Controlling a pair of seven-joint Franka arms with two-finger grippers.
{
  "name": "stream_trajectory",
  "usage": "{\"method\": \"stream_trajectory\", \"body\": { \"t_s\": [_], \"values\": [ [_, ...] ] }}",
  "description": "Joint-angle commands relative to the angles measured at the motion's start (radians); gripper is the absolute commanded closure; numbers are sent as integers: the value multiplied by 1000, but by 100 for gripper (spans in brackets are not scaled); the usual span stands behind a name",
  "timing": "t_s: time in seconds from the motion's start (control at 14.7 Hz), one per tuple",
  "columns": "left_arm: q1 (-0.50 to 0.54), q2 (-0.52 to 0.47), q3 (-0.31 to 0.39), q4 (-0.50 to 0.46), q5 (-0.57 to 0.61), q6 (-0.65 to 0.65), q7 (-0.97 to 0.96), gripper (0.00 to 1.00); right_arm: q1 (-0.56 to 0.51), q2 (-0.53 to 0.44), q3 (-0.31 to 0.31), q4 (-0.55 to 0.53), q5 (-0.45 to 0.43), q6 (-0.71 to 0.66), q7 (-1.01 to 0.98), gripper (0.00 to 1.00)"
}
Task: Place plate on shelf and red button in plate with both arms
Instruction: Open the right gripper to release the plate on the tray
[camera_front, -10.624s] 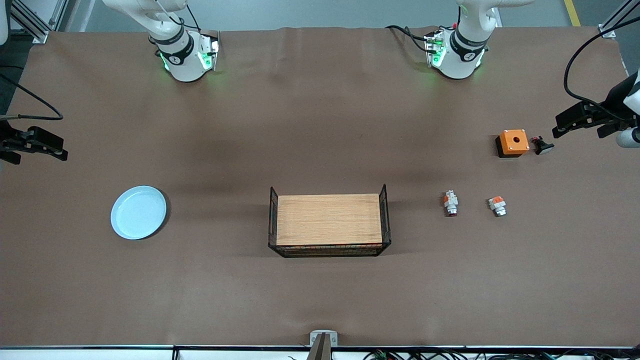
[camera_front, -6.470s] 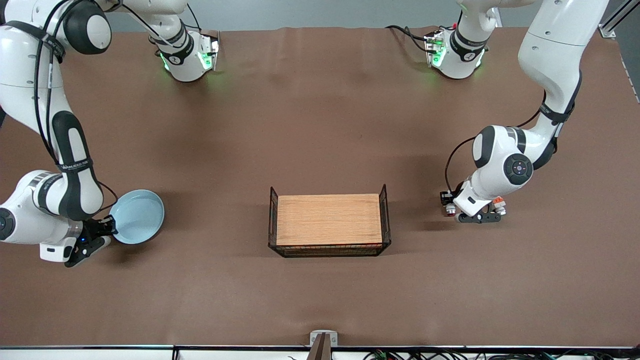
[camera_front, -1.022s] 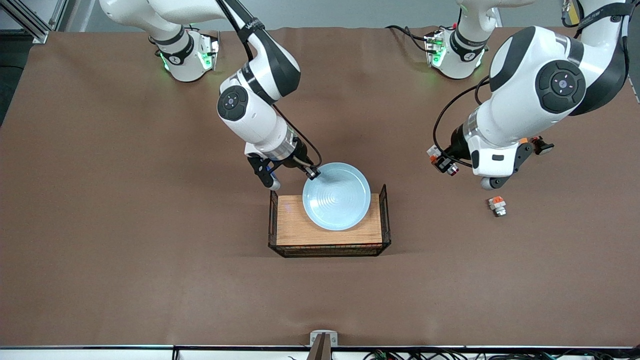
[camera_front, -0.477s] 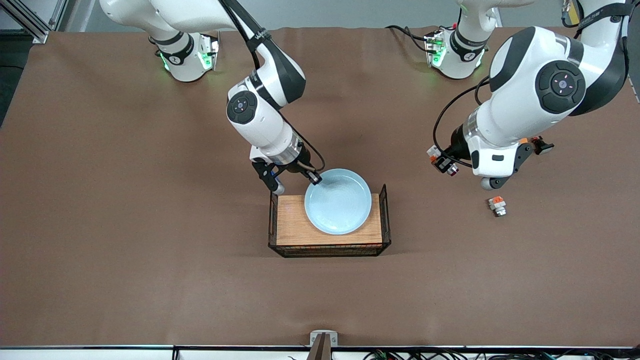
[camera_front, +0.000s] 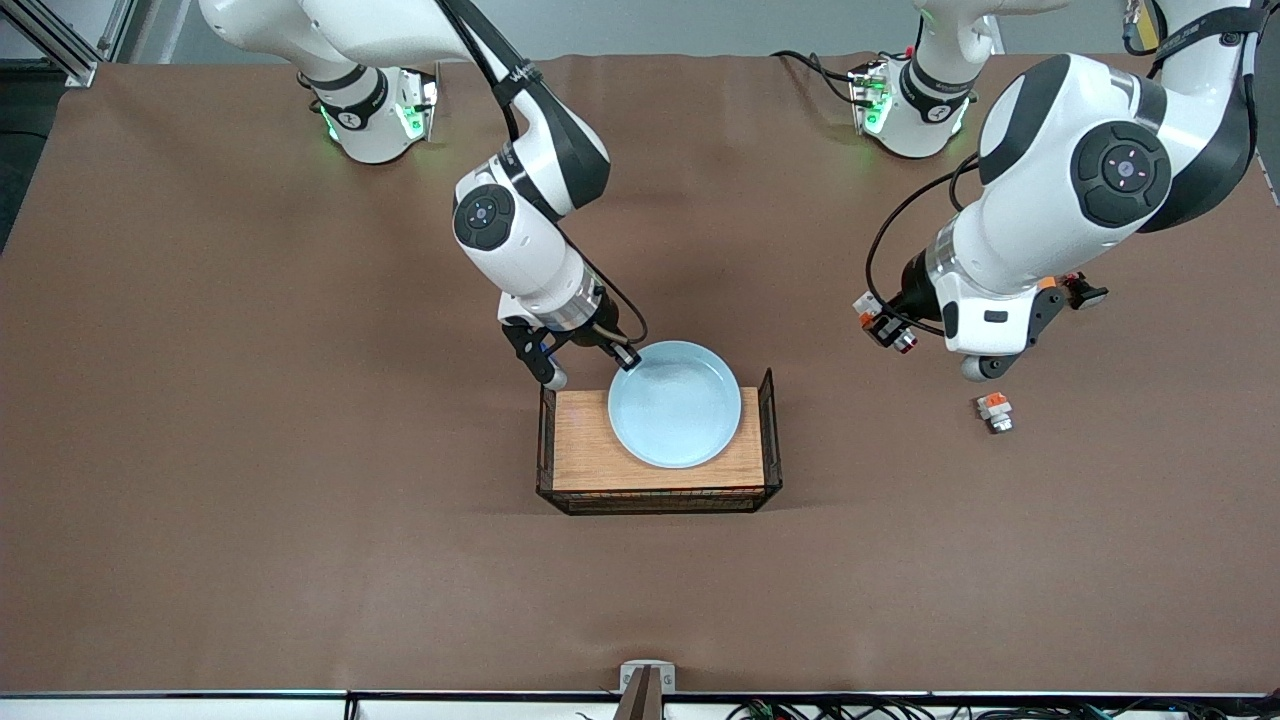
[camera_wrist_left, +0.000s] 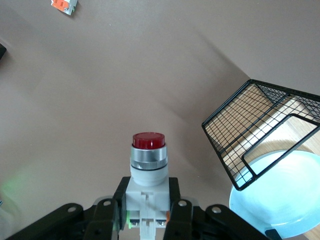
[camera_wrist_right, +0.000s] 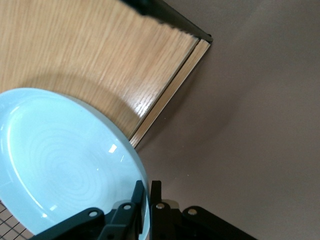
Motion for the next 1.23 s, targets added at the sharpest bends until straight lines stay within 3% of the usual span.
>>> {"method": "stream_trajectory", "body": {
  "t_s": [0.0,0.07,0.2,0.41,0.54,0.61,0.82,1.16],
  "values": [
    [1,7,-2,14,-19,8,-10,73,10,2,-10,-8,-21,8,20,84],
    [1,7,-2,14,-19,8,-10,73,9,2,-10,-8,-21,7,20,76],
    [1,7,-2,14,-19,8,-10,73,4,2,-10,-6,-19,1,29,51],
    [1,7,-2,14,-21,8,-10,73,0,1,-8,6,-18,-1,104,41],
    [1,7,-3,14,-21,8,-10,73,-4,1,-10,9,-12,-4,108,22],
    [1,7,-2,14,-21,8,-10,73,-4,1,-8,9,-7,-5,111,0],
    [-2,7,-2,15,-21,8,-12,73,-8,-1,-10,43,-5,-24,195,0],
    [-8,5,-44,23,-19,8,-145,73,-57,-16,-11,167,-22,-302,197,0]
  ]
}}
